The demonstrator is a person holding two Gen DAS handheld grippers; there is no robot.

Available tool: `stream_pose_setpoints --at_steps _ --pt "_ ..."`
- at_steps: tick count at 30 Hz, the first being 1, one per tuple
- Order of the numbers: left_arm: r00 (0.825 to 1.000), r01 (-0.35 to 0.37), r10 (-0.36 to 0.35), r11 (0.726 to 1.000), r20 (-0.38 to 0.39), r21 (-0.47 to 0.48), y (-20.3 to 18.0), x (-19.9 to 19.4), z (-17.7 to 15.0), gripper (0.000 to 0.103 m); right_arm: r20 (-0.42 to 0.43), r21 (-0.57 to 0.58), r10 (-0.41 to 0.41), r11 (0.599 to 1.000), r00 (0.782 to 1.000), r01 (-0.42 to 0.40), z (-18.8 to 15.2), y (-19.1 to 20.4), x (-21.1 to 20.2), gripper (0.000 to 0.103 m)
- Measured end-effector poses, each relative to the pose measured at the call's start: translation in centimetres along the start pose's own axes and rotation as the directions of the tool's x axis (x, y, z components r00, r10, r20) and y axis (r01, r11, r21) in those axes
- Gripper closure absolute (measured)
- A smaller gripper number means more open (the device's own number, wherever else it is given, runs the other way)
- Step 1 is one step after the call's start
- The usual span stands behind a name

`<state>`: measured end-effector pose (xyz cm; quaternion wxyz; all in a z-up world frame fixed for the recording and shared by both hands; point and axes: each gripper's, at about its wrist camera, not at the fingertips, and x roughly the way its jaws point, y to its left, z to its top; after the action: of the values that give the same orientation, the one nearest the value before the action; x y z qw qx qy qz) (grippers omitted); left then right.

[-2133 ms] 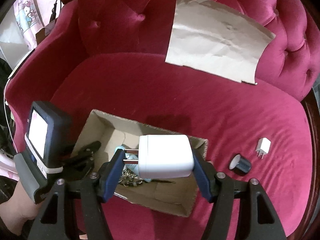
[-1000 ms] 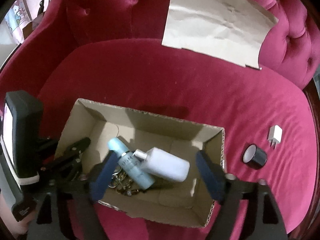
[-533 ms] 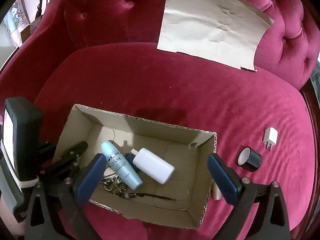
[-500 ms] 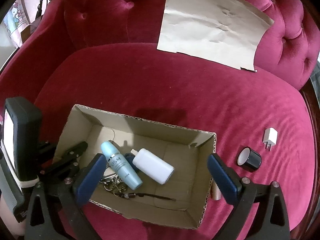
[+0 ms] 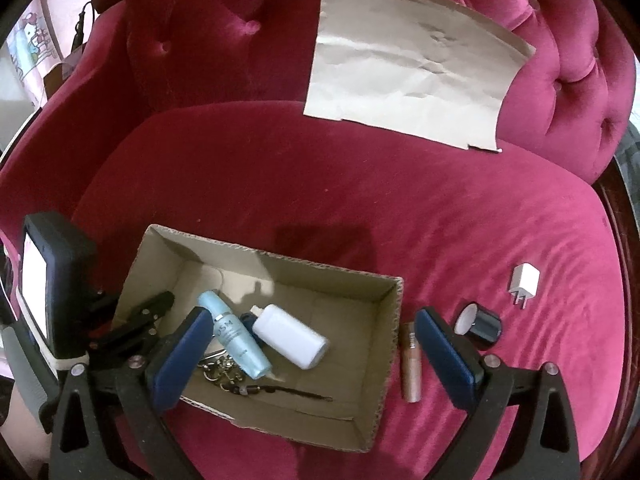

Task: Organize rigid objects
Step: 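Move the right gripper back toward the black cylindrical cup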

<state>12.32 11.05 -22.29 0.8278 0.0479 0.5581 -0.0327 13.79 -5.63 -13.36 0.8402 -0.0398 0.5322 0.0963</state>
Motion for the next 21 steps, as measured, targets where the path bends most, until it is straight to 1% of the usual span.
stream_pose_setpoints --at_steps 11,21 --pt "1.000 0.000 0.000 1.000 0.000 0.001 0.0 0.0 0.0 0.098 0.025 0.027 -0.027 0.999 0.999 0.026 0.4 -3.2 -1.3 0.000" --pt "1.000 0.000 0.000 1.000 0.001 0.000 0.0 0.0 0.0 0.098 0.032 0.024 -0.058 0.998 0.998 0.058 0.3 -6.5 -1.7 0.000"
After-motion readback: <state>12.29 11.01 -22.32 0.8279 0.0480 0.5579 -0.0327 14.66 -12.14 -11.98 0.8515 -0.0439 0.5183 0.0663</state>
